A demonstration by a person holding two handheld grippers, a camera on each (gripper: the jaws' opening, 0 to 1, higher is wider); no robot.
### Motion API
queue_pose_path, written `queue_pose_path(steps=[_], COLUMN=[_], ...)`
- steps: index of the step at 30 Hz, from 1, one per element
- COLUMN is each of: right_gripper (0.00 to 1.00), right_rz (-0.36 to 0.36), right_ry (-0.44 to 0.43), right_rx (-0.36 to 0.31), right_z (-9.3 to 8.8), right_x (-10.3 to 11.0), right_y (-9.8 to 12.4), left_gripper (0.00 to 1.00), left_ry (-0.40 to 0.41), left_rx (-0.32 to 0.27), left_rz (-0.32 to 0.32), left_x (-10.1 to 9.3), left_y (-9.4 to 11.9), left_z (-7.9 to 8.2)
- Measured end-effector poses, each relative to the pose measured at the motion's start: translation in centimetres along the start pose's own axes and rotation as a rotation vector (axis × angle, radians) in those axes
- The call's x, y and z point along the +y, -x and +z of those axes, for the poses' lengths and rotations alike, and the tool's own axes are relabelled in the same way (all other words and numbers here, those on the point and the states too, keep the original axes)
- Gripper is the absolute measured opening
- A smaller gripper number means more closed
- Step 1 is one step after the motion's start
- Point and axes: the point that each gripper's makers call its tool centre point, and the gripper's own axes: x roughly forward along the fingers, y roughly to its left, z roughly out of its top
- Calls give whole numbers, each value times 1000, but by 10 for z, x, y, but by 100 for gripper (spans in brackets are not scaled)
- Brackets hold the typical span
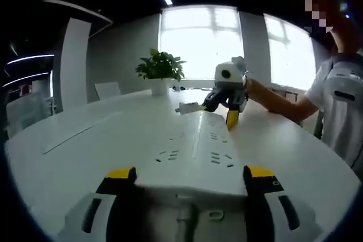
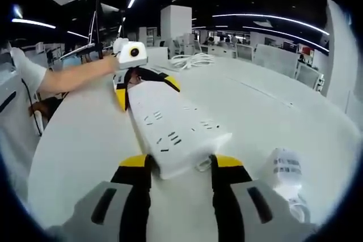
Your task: Straighten the power strip on the desk, plug the charger into it
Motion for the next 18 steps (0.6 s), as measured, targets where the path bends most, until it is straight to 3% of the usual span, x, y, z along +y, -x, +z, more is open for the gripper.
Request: queue_pose_path(steps=[18], right_gripper=[42], right_rz=[0], right_ry=[1], right_rx=[17], right_z=[-5], right_x=[0], right_y=[7], left_gripper=[78], left_ry=[-1], left_rx=[-1], left_rz=[-3], left_x=[-4], left_y=[-7], left_z=[0])
